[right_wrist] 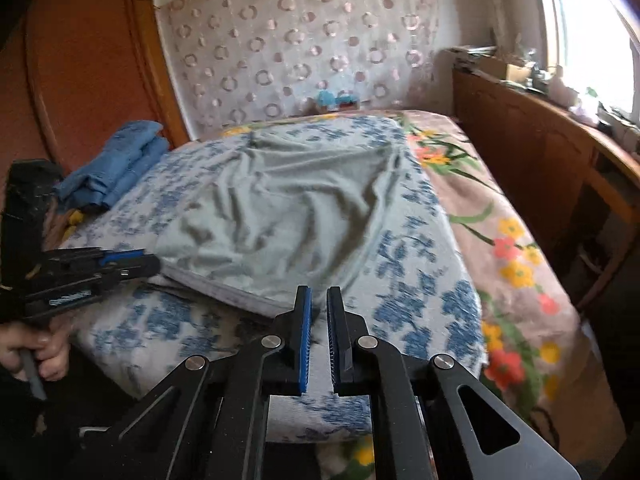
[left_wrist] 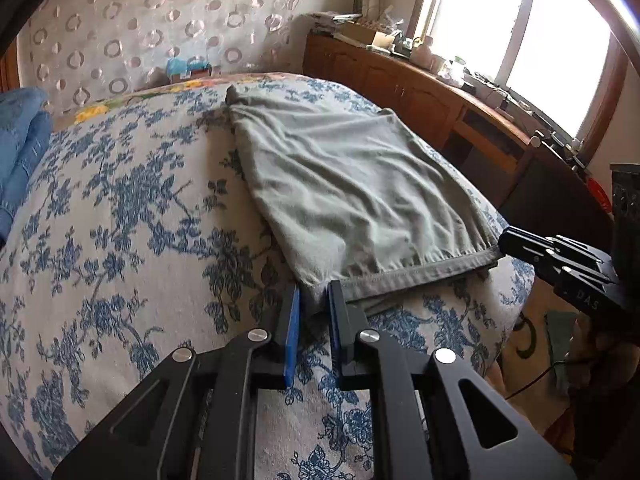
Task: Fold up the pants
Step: 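Close the left tool on the folded pants hem while the right tool grips the pants edge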
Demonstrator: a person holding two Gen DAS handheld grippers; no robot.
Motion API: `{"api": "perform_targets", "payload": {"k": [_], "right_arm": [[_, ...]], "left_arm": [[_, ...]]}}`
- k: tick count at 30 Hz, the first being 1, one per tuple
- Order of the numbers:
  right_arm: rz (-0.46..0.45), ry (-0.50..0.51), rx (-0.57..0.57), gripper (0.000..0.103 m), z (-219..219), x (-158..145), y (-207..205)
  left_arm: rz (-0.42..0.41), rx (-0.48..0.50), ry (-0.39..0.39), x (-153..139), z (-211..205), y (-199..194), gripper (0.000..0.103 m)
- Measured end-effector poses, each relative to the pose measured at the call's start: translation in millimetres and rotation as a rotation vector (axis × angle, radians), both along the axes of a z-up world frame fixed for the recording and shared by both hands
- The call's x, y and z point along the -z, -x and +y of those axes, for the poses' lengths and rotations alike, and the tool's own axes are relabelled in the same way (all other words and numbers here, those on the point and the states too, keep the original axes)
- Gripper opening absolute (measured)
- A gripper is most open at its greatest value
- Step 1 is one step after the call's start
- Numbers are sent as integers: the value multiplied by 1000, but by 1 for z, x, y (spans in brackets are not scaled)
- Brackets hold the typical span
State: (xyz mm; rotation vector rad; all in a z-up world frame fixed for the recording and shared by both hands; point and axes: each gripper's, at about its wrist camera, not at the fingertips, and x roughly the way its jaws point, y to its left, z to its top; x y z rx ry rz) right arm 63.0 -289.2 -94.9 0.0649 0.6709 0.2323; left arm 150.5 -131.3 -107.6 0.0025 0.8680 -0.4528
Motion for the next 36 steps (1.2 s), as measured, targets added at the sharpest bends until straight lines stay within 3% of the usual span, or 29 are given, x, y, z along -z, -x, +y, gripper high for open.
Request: {"api": "perform_targets", "payload": {"k": [1,3,7,15,19,25,33,36], "right_arm": [[8,-11,6,24,0,2,0],[15,-38,27,32,-3,4,0],[25,-67,22,36,-3,6,-3],[42,-13,20,36,8,7,-14],[49,-30,7,36,7,6,-17],[47,-21,-9,35,9,7,-19],[53,-41,-27,30,7,9,-23],[64,-98,-36,22,4,11,-25]], "left_arm": [[1,0,-1,0,0,0,14],[5,3,-6,1,0,-1,14],[7,8,-12,0,0,-1,14],[28,0,-4,1,0,-5,17],[48,-9,17,1,2,-9,26],[59,-5,26,1,-1,-13,28],[49,7,26,1,-7,-17,29],[39,15,20,2,-8,-19,29]]}}
